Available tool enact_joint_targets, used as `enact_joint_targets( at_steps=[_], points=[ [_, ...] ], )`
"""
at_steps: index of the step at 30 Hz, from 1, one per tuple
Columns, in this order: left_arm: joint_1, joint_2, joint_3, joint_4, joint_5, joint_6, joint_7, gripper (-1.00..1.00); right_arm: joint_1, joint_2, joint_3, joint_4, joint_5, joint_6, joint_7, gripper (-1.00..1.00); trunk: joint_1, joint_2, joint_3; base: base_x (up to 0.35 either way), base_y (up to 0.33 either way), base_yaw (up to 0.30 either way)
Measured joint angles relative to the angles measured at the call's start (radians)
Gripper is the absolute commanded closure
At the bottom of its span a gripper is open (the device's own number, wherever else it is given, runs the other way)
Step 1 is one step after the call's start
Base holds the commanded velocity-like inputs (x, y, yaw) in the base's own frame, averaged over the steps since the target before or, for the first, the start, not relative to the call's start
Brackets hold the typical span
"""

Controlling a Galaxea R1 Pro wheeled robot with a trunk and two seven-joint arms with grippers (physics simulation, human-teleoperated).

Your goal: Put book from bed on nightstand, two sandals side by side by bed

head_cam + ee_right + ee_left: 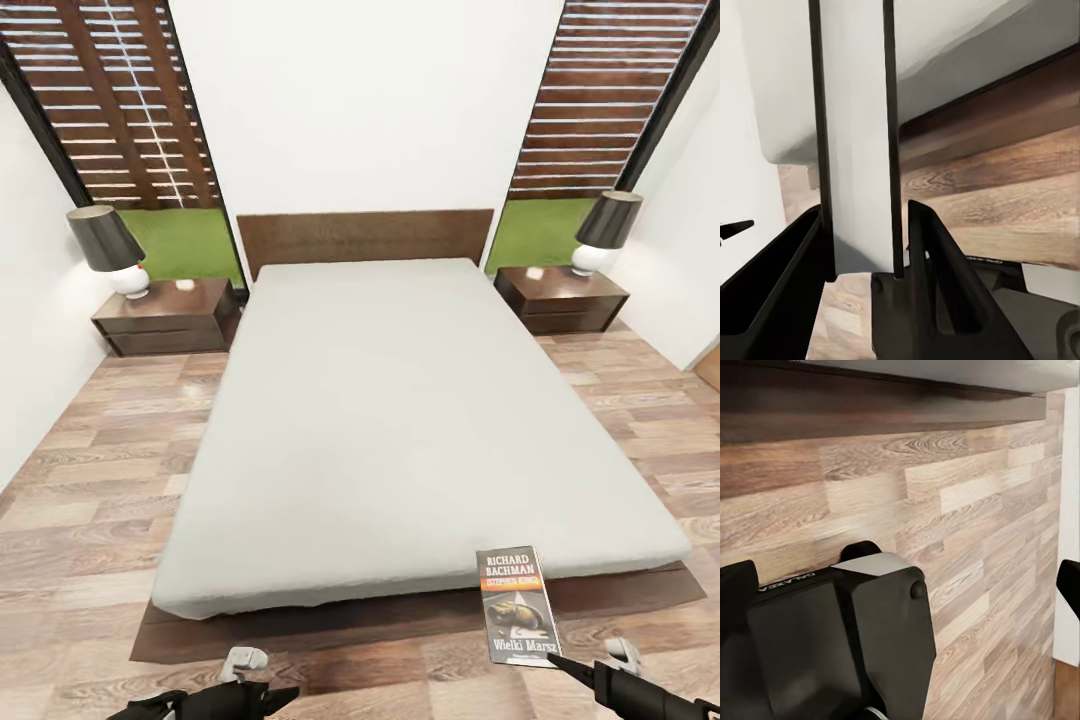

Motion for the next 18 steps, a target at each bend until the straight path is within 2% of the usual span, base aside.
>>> enact_joint_targets(
  at_steps=[18],
  points=[
    [0.001, 0.000, 0.000, 0.000, 0.000, -0.001, 0.001, -1.00, 0.000, 0.000, 0.001, 0.000, 0.000, 0.000, -0.005, 1.00, 0.000, 0.000, 0.000, 0.000, 0.000, 0.294]
  ],
)
